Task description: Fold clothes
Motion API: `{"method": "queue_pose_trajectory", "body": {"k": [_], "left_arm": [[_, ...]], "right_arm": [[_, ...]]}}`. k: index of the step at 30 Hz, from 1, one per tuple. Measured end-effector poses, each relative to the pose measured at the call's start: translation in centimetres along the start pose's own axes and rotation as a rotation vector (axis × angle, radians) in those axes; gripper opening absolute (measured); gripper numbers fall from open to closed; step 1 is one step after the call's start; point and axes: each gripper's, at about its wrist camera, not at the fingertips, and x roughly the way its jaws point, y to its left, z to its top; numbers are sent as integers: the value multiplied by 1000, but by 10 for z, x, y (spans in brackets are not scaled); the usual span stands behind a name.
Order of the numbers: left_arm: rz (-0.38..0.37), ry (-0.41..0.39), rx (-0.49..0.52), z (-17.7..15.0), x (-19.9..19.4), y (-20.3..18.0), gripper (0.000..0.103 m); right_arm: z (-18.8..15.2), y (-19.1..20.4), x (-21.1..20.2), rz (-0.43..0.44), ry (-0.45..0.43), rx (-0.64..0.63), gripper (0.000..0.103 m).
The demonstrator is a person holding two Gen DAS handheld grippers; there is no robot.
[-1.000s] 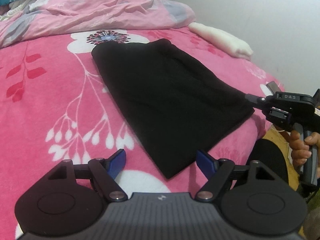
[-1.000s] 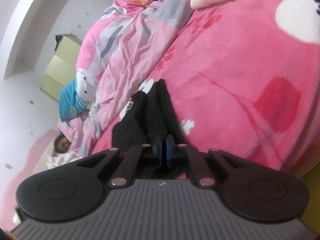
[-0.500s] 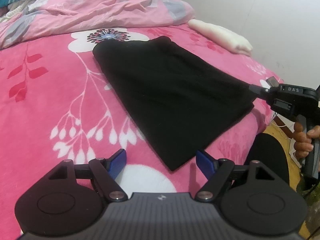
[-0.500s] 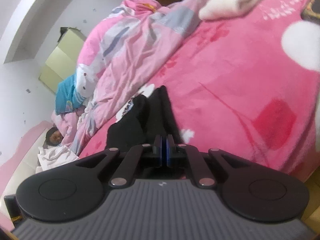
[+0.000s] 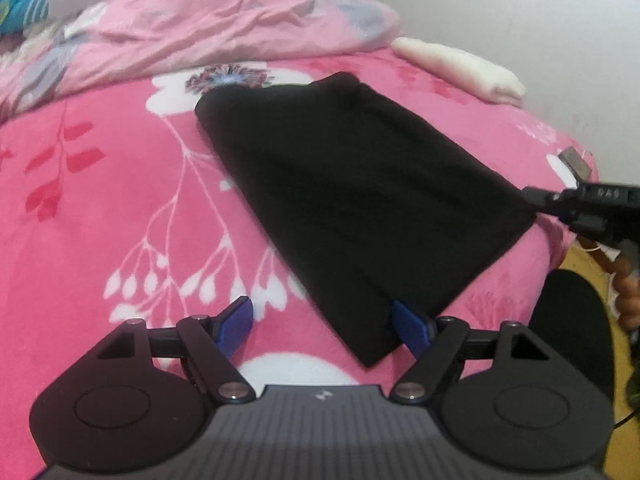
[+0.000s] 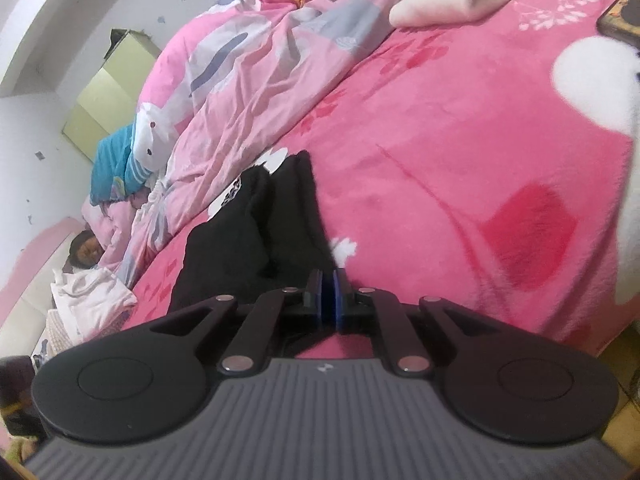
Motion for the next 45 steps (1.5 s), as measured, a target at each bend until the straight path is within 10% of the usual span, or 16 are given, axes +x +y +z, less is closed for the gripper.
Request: {"method": "queue_pose_trajectory", "body": {"k": [11,25,40,45], "left_arm": [[29,-17,25,3,5,-1,79],[12,3,50,2,22,3,82],[5,-2,57,2,24,4,84],[10,2,59,2,23,3,85]], "right_arm": [[23,26,-1,87,-11,-186,9],[84,38,122,127,252,-265,18],[88,40,141,120,299,-283,20],[93,42,135,127,257,-296,2]]}}
